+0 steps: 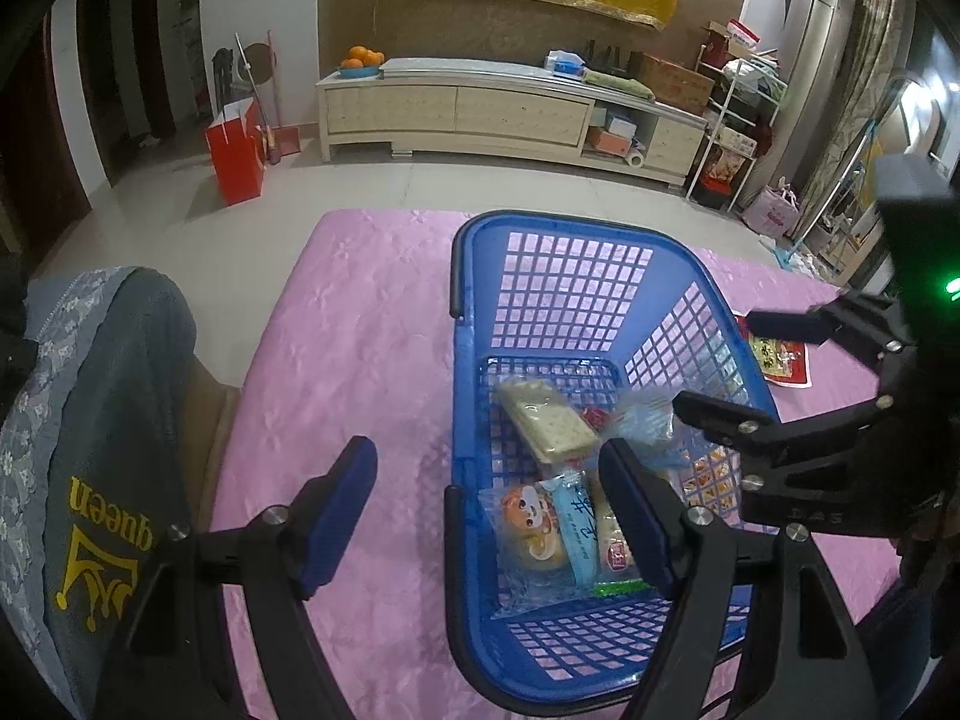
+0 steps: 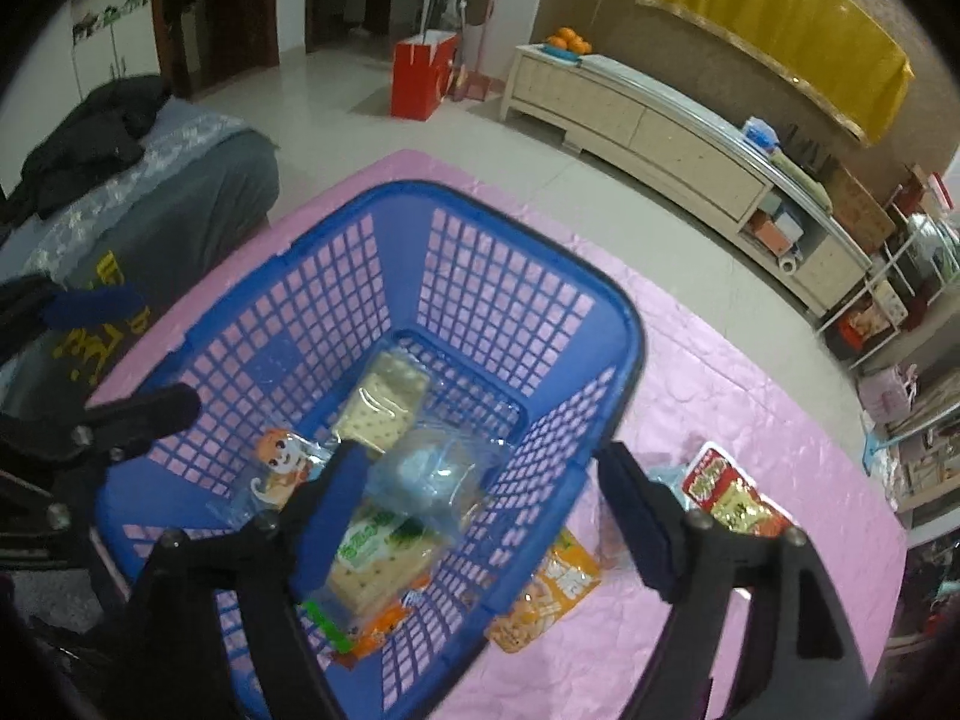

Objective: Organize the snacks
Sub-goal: 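Withdraw both open tools from the basket toward the purple and orange packets, then grasp the orange-yellow snack packet with the left tool, then grasp the purple packet with the right tool while the left tool holds the orange packet, then carry both packets over the blue basket and open the right tool to drop the purple packet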

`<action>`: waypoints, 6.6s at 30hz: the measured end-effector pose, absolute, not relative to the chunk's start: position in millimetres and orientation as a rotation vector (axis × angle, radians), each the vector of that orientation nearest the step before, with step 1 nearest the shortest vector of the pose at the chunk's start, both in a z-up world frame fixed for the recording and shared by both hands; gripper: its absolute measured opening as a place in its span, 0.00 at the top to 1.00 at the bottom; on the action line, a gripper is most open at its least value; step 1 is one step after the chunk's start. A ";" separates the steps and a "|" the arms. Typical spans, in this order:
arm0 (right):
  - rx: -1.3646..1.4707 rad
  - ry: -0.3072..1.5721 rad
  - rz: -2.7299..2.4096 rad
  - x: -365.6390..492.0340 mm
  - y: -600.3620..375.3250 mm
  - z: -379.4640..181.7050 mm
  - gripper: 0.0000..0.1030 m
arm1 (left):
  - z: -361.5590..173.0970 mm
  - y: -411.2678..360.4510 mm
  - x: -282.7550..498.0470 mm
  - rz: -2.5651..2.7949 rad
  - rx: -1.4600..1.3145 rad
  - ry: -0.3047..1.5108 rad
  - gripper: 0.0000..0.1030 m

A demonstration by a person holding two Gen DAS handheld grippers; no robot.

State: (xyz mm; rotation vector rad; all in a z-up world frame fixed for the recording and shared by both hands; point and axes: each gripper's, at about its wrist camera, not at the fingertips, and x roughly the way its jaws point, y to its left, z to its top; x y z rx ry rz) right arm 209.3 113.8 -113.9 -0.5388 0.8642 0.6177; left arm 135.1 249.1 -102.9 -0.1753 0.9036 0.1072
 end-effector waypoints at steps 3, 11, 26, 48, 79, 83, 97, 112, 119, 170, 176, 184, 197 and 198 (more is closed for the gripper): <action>-0.503 0.866 0.611 205.1 97.0 -100.5 0.20 | -98.7 244.6 134.1 0.103 -0.170 0.901 0.27; -0.409 0.856 0.579 185.6 42.2 -67.7 0.19 | -73.3 209.5 116.2 0.067 -0.139 0.860 0.27; -0.277 0.835 0.523 162.5 -71.2 -60.1 0.19 | -48.8 92.8 117.0 -0.082 -0.054 0.819 0.27; -0.290 0.949 0.435 183.9 -158.6 -146.4 0.19 | -119.7 -4.5 147.0 -0.114 0.039 0.918 0.16; -0.287 1.022 0.424 245.0 -122.6 -224.0 0.20 | -236.6 0.2 251.3 -0.023 0.152 1.082 0.13; -0.287 1.023 0.434 247.2 -117.5 -224.9 0.20 | -248.3 1.5 263.3 -0.018 0.171 1.103 0.13; -0.196 1.037 0.438 255.5 -133.6 -220.3 0.19 | -252.9 32.3 269.5 0.007 -0.014 1.131 0.35; -0.170 1.029 0.434 246.7 -146.5 -206.6 0.19 | -237.3 34.3 253.4 -0.042 -0.031 1.123 0.90; -0.202 1.026 0.451 241.9 -152.9 -202.3 0.19 | -213.0 32.2 235.4 -0.097 -0.051 1.076 0.92; -0.334 0.881 0.647 177.2 -120.5 -126.0 0.42 | -128.9 12.9 147.4 -0.141 -0.138 0.934 0.92; -0.311 0.813 0.667 157.3 -105.5 -84.9 0.42 | -87.7 32.1 125.8 -0.126 -0.129 0.854 0.92; -0.301 0.748 0.724 138.0 -59.1 -48.6 0.42 | -58.5 72.8 99.1 -0.067 -0.118 0.796 0.92; -0.342 0.733 0.841 136.6 32.9 -42.0 0.42 | -41.1 163.7 75.0 0.059 -0.157 0.761 0.92; -0.344 0.734 0.849 137.3 38.1 -42.7 0.42 | -41.7 169.3 75.1 0.067 -0.160 0.762 0.92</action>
